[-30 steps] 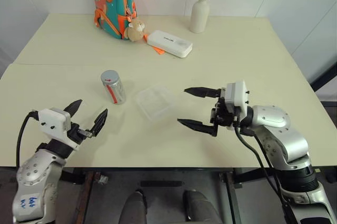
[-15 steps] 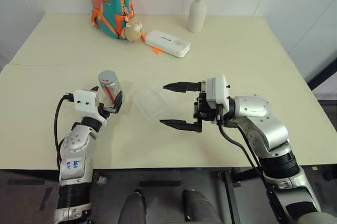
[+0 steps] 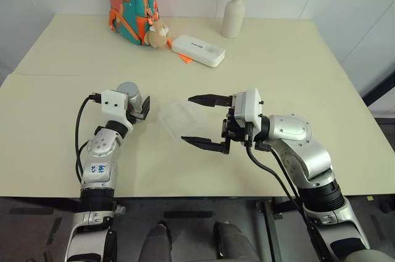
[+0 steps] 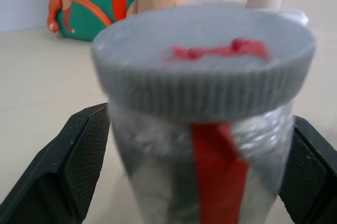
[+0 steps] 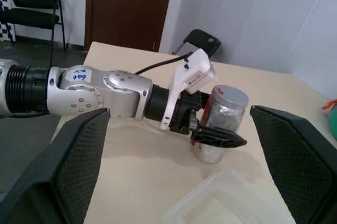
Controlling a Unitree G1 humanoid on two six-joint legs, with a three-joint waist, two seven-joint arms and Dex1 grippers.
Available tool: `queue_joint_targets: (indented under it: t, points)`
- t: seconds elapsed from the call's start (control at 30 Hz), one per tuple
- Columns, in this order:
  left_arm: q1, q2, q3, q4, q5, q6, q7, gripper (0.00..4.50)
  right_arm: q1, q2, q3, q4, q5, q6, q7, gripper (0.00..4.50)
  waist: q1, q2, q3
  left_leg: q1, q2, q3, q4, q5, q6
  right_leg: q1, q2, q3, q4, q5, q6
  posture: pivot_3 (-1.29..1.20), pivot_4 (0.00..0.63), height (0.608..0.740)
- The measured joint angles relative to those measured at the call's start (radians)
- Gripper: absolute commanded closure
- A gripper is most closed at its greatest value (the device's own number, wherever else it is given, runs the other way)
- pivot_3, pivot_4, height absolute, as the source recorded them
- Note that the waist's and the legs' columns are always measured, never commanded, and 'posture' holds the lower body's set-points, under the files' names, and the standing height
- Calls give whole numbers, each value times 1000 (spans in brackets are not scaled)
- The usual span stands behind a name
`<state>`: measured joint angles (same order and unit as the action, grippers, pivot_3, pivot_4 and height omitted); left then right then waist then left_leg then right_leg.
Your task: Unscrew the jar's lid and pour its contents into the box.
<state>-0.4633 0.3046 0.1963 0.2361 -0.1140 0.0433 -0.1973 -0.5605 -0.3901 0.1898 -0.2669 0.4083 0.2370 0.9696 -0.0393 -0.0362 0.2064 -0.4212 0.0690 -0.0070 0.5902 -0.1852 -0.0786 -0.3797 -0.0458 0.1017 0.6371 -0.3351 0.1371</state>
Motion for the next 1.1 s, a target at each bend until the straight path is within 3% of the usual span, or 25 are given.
queue_joint_targets:
  t: [0.13, 0.17, 0.4, 0.57, 0.73, 0.93, 1.1]
  points:
    - [0, 0, 0, 7, -1, -1, 0, 2415, 12, 0, 0, -9, -1, 2, -9, 0, 5, 0, 0, 0, 0, 0, 0, 0, 0, 0, 0, 0, 0, 0, 0, 0, 150, 740]
    - [0, 0, 1, 7, -1, -1, 0, 2535, 16, 0, 0, -9, -1, 2, -11, 0, 7, 0, 0, 0, 0, 0, 0, 0, 0, 0, 0, 0, 0, 0, 0, 0, 150, 740]
    - [31, 6, 38, -66, -92, 40, -47, 2534, 26, 1, 0, -9, -3, 11, -34, 0, 9, 0, 0, 0, 0, 0, -1, 0, 0, -1, 0, 0, 0, 0, 0, 0, 150, 740]
    - [35, 204, 84, -254, -279, 187, -263, 2534, 22, 13, -4, -21, 8, 98, -111, 0, 5, -1, 0, -1, 1, 2, -3, 0, -1, -3, 0, 0, 0, 0, -1, 0, 150, 740]
    - [34, 358, 46, -369, -440, 423, -478, 2534, -90, 87, -13, -41, 67, 232, -203, 0, 4, 0, 1, -1, 1, 3, -4, 0, -1, -5, 0, 0, 1, -1, -2, 0, 150, 740]
    - [-3, 373, -66, -412, -488, 532, -600, 2534, -192, 166, 11, -5, 52, 300, -275, 0, 6, 0, 1, -6, 1, 3, -7, 0, -1, -12, 0, 1, 2, -2, -4, 0, 150, 740]
    - [-53, 319, -126, -414, -486, 538, -618, 2534, -215, 204, 66, 63, -4, 309, -288, 0, 5, 0, 1, -9, 2, 4, -6, 0, -1, -16, 0, 2, 4, -2, -4, 0, 150, 740]
